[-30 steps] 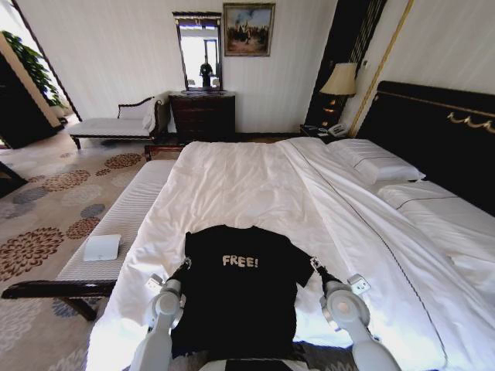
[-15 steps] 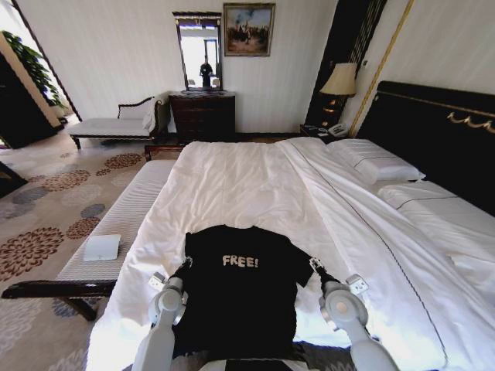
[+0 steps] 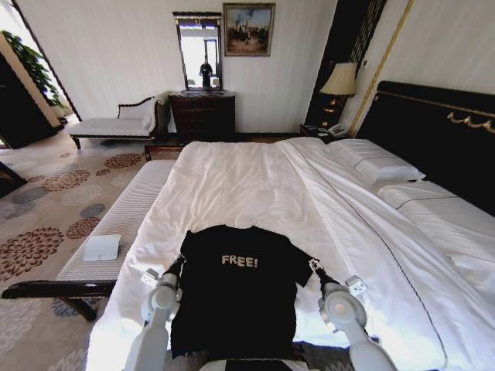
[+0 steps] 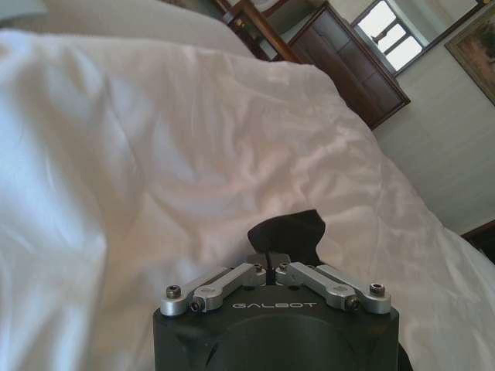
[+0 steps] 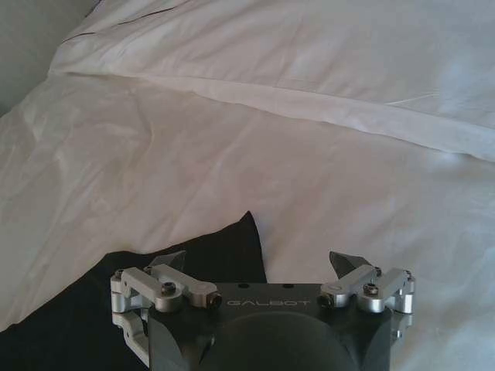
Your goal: Fold the clothes on the bed.
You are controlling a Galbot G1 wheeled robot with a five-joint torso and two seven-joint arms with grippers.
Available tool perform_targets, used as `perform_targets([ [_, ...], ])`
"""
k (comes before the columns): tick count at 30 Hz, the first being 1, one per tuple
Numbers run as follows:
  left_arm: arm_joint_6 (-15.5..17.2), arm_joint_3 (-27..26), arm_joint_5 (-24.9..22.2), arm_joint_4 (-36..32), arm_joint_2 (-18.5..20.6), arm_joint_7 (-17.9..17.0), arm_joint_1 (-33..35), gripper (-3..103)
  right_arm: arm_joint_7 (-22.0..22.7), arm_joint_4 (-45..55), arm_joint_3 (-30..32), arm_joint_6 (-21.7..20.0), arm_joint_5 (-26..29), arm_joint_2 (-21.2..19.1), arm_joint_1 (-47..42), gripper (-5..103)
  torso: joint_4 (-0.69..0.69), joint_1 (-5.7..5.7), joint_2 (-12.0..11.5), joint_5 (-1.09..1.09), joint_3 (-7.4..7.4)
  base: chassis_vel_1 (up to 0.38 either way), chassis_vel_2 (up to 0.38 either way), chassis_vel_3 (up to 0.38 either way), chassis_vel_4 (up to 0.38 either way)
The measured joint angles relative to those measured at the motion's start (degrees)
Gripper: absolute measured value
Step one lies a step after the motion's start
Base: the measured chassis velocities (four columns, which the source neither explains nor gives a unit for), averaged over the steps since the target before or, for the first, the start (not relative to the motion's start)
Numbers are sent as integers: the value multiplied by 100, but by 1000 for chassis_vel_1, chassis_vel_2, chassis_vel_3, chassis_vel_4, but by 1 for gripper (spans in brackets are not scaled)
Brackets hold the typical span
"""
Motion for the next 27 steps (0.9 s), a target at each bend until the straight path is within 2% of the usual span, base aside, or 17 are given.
perform_targets([
  [7,-30,-336,-26,86,409,17,-293,0,0,31,1,1,-4,-12,-2,100,2,0,0,6,0,0,0,0,0],
  [9,-30,-337,-53,115,505,13,-319,0,0,31,-8,1,-14,-12,1,100,2,0,0,0,0,0,0,0,0],
  [17,-29,-224,95,166,322,36,-269,0,29,47,-56,1,-77,22,34,100,0,0,1,1,0,0,0,0,0],
  [27,-53,-488,18,423,443,16,-343,0,27,27,-31,1,-112,49,-17,100,1,0,1,1,0,0,0,0,0],
])
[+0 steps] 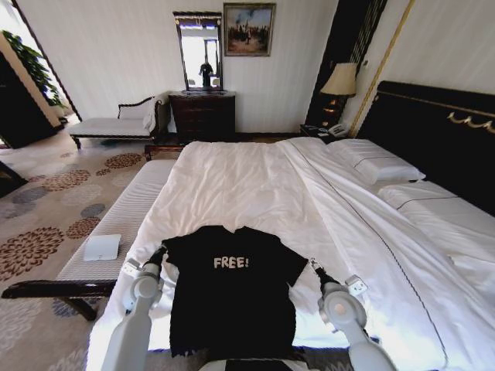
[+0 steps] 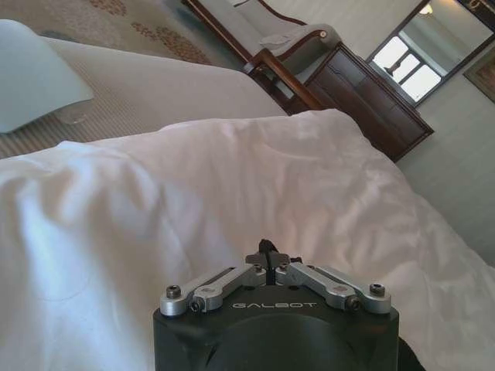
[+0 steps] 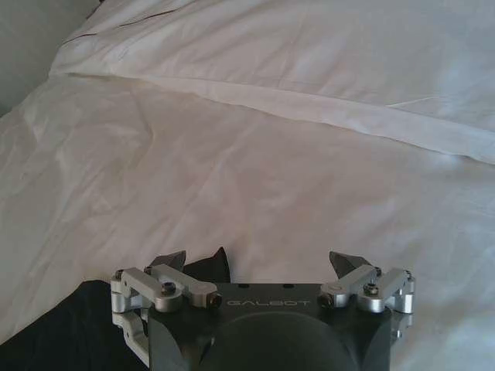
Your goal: Fold the clothes on the bed.
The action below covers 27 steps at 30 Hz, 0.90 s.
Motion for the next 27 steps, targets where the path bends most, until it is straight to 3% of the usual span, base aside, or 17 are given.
perform_targets([
  [10,-77,-198,-29,289,-92,-150,-27,4,2,-5,-54,0,-32,21,44,100,0,0,0,0,0,0,0,0,0],
  [12,-93,-219,-37,336,-106,-220,-5,15,3,-12,-54,-1,-32,9,52,100,0,0,0,0,0,0,0,0,0],
  [13,-96,-224,-37,346,-111,-234,2,15,3,-13,-54,-1,-32,6,55,100,0,0,0,0,0,0,0,0,0],
  [14,-111,-262,-39,376,-145,-288,33,26,3,-25,-54,-1,-25,-18,75,100,0,0,0,0,0,0,0,0,0],
  [16,-124,-289,-43,383,-167,-315,53,26,3,-43,-54,-2,-13,-48,93,100,0,0,0,1,0,0,0,0,0],
  [19,-151,-362,-75,299,-204,-340,128,42,-65,-105,-57,-18,85,-171,162,100,0,0,0,-1,0,0,0,0,0],
  [23,-155,-525,-190,-55,-251,-354,283,53,-217,-183,-49,-111,445,-437,331,100,0,0,0,2,0,0,0,0,0],
  [26,-178,-607,-193,-478,-265,-389,651,69,-618,-200,20,-396,1030,-876,429,100,0,0,0,0,0,0,0,0,0],
  [27,-178,-607,-193,-478,-265,-389,651,69,-618,-200,20,-396,1030,-876,429,100,0,0,0,0,0,0,0,0,0],
])
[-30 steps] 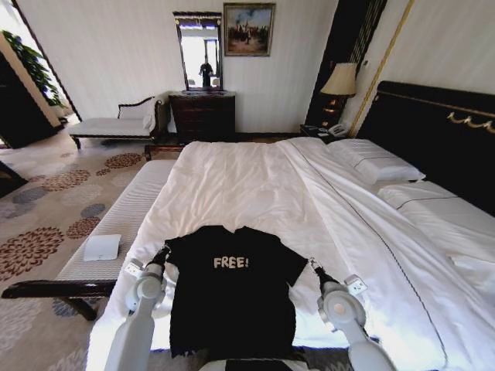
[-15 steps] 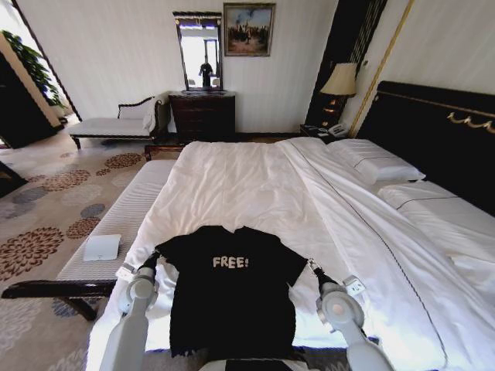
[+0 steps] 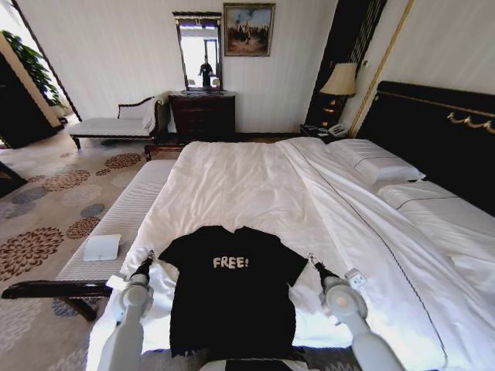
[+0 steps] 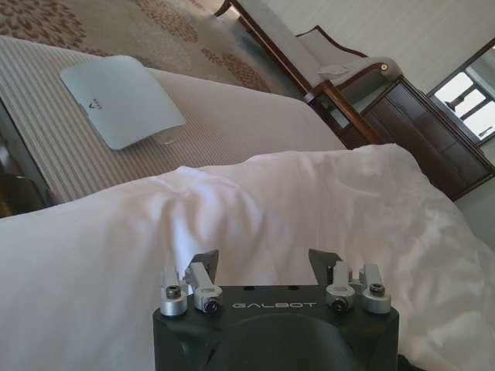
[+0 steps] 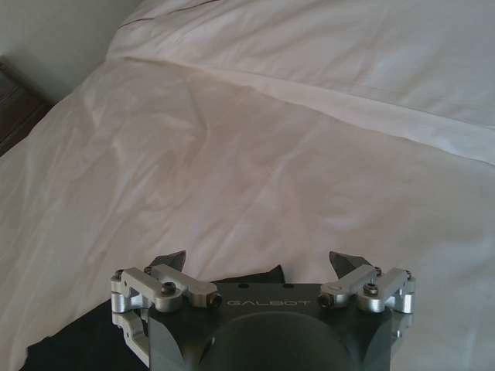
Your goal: Fold the clothes on the bed.
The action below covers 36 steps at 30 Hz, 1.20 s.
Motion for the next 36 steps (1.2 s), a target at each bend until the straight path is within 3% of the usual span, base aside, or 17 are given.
perform_targets([
  [3,-37,20,206,-303,-1,37,523,80,-42,-135,-40,-172,313,-184,138,100,0,0,0,1,0,0,0,0,0],
  [9,-189,27,354,-647,-163,238,1202,99,-9,-546,-238,-325,797,-116,432,100,1,-1,0,0,0,0,0,0,0],
  [17,-245,69,365,-1032,-349,243,1486,100,-164,-1106,-367,-525,762,123,603,102,0,-1,0,0,0,0,0,0,0],
  [20,-246,90,389,-1106,-372,227,1520,100,-258,-1196,-361,-514,671,172,599,88,-1,-1,0,0,-1,0,0,0,0],
  [22,-250,97,414,-1118,-381,223,1534,100,-307,-1223,-352,-494,630,185,594,88,-1,-1,0,0,0,0,0,0,0],
  [26,-263,131,508,-1175,-415,212,1624,100,-385,-1247,-302,-406,509,250,568,66,-1,-1,0,0,0,0,0,0,0],
  [28,-265,134,524,-1188,-419,210,1641,100,-395,-1248,-293,-387,486,260,564,66,-1,-1,0,0,0,0,0,0,0],
  [31,-274,151,567,-1245,-438,203,1711,100,-429,-1293,-255,-300,389,319,565,50,-1,-1,0,0,0,0,0,0,0],
  [34,-283,157,592,-1273,-449,199,1745,100,-457,-1330,-236,-260,317,346,566,44,0,-1,0,0,0,0,0,0,0],
  [36,-290,168,606,-1324,-470,189,1810,100,-556,-1415,-217,-154,154,369,565,33,0,-1,0,0,0,0,0,0,0],
])
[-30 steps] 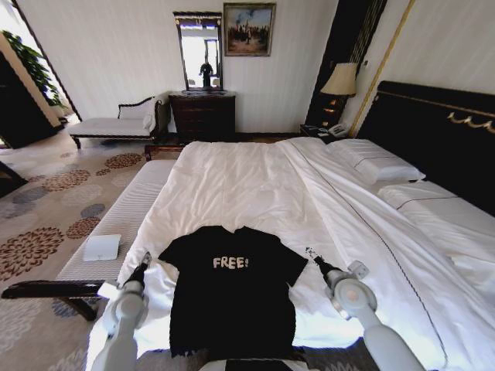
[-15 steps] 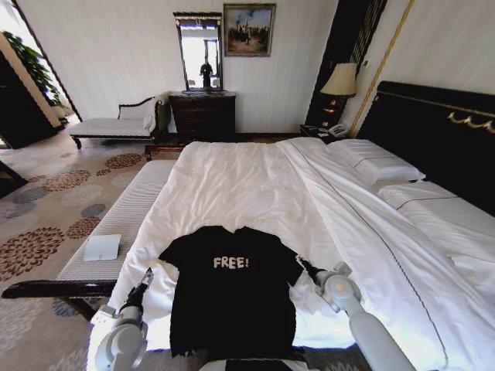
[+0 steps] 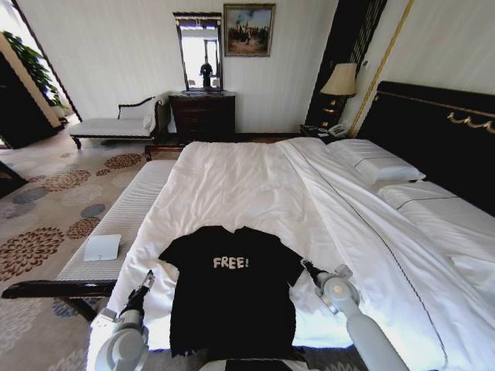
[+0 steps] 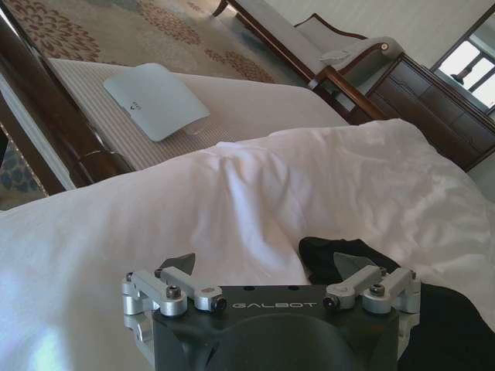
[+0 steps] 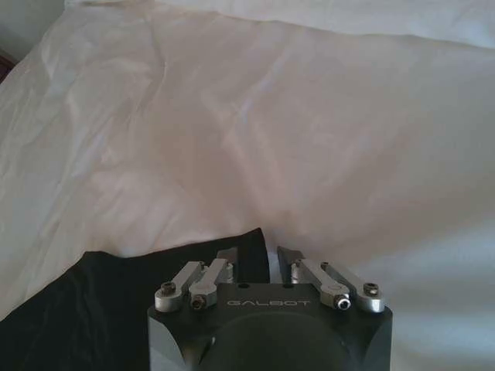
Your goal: Fold the clothes on the bed.
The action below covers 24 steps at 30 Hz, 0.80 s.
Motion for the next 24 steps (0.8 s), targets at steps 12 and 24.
perform_targets([
  [12,-41,-29,22,-58,-31,-60,175,100,-109,133,175,112,43,165,-89,1,0,1,-1,0,0,0,0,0,0],
  [24,-74,17,102,-26,-129,-86,265,100,-66,754,669,175,346,47,-608,0,0,1,0,0,0,0,0,0,0],
])
